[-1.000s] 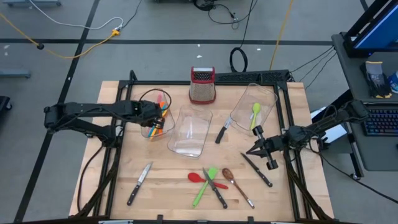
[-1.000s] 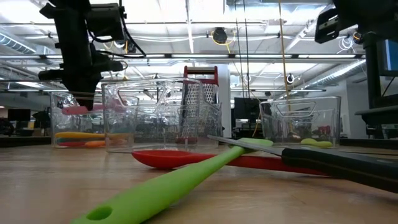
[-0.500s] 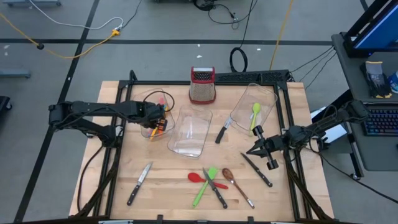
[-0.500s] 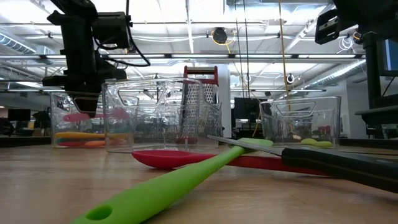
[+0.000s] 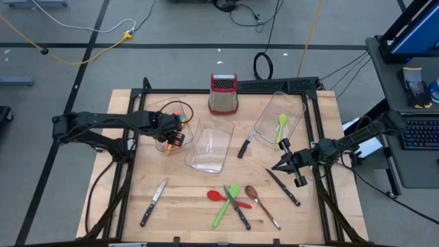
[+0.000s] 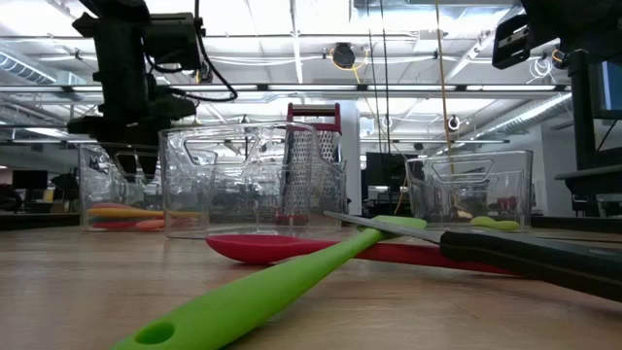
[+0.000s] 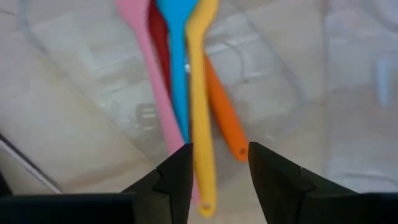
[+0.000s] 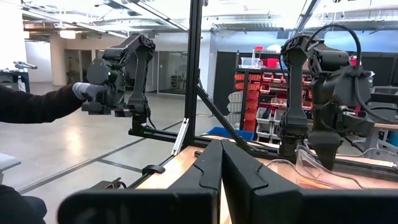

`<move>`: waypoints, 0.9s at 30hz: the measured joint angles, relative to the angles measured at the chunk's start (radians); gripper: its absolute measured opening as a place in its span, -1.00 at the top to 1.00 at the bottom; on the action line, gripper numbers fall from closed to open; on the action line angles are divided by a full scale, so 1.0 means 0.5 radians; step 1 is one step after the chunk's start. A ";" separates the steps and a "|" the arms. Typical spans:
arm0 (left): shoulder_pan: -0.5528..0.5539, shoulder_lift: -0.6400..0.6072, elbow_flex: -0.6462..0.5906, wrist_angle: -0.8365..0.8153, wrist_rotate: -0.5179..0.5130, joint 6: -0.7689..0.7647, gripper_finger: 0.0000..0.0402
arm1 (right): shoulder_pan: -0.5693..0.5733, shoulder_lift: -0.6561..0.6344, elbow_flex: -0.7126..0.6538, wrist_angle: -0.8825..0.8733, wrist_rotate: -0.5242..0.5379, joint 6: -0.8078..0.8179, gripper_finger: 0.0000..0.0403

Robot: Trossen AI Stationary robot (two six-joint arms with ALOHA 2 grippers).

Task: Pick & Place Kitchen Items
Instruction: Put the black knife into the middle transparent bin

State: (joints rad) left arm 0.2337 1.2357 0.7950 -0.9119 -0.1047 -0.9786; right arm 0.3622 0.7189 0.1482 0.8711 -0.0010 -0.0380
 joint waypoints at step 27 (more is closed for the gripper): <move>-1.160 -0.352 0.176 0.545 -0.145 -0.208 0.48 | 0.000 0.000 0.002 0.001 0.000 0.060 1.00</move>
State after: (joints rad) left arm -0.3465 1.0599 0.8829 -0.6392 -0.1774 -1.0825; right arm 0.3622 0.7189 0.1490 0.8715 -0.0010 -0.0078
